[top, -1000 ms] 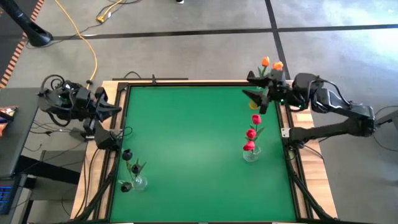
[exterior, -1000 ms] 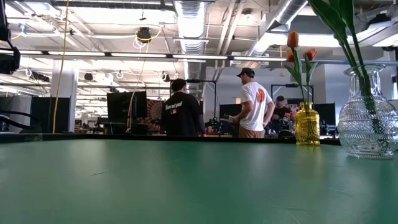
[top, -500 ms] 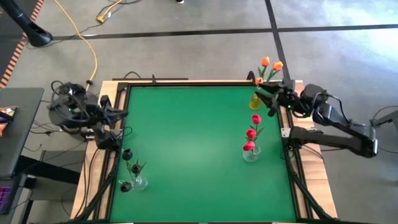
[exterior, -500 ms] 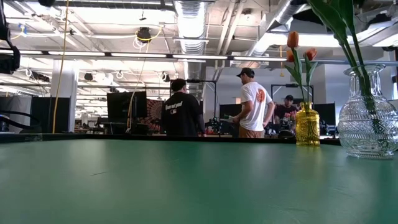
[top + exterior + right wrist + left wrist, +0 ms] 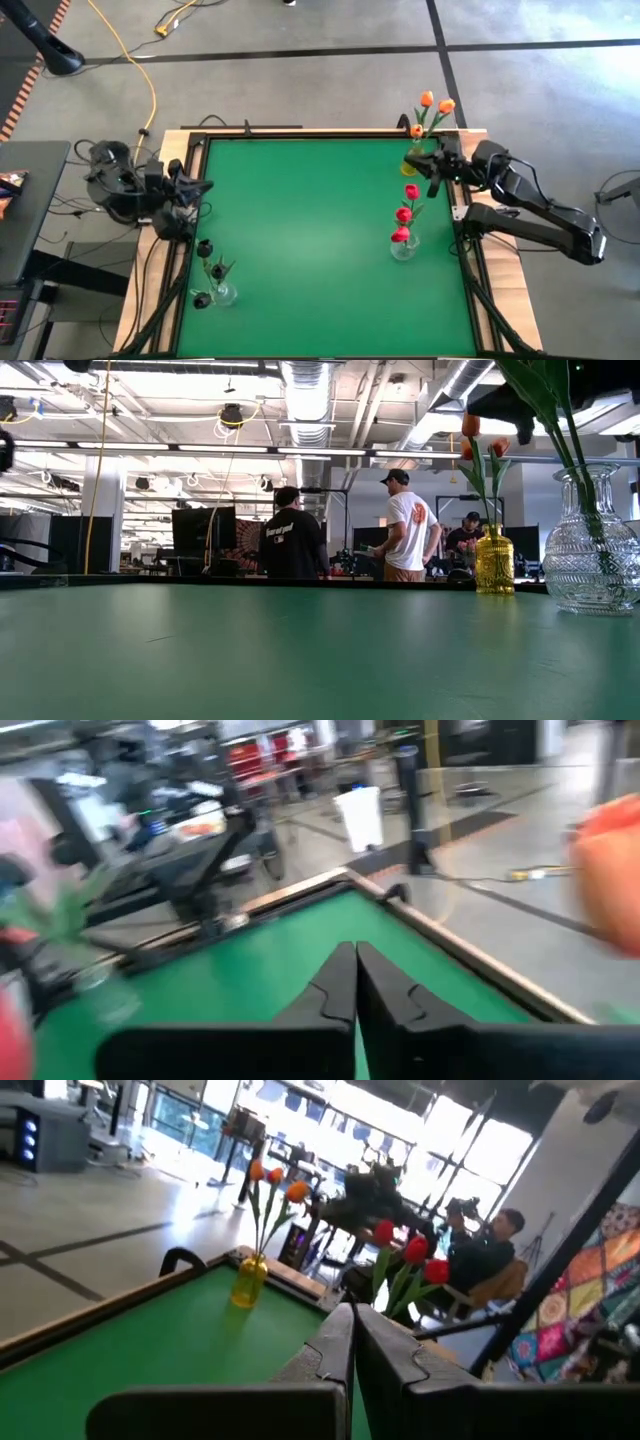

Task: Sort flowers into vase by color
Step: Return to Home Position

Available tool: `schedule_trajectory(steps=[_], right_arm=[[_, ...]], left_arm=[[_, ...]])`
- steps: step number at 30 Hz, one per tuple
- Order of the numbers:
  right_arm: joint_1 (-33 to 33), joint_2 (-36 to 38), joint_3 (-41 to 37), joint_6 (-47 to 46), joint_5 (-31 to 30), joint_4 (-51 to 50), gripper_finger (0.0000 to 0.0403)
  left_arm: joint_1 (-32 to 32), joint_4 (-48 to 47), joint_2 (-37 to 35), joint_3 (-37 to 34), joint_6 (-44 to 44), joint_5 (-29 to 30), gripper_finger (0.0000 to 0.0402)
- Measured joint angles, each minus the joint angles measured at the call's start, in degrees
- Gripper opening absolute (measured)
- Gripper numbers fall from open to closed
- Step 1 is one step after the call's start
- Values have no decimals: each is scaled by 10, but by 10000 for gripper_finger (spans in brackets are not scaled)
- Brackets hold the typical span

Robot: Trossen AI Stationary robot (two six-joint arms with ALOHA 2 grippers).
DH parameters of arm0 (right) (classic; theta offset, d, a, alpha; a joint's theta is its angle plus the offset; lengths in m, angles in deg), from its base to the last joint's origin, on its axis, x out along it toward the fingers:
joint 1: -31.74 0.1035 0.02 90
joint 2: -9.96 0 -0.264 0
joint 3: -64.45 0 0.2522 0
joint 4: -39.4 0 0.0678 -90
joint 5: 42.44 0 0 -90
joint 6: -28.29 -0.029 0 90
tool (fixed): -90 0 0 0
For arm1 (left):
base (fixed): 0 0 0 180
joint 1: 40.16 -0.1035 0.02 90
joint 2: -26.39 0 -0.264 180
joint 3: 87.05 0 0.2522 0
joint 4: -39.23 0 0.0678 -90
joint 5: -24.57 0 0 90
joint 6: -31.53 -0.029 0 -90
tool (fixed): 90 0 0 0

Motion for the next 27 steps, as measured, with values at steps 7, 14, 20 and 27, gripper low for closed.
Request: schedule_trajectory(steps=[7, 14, 20, 27], right_arm=[[0, 0, -49, 4, 35, 57, 25], [0, 4, -82, 12, 36, 71, 17], [0, 39, -125, 7, 36, 80, 17], [2, 102, -197, -32, 36, 144, 18]], left_arm=[[-156, 146, 7, -68, -60, -159, 0], [-349, 156, 6, -79, -85, -343, 0], [-432, 77, -52, -79, -140, -384, 0], [-443, 19, -192, -123, -96, -378, 0]])
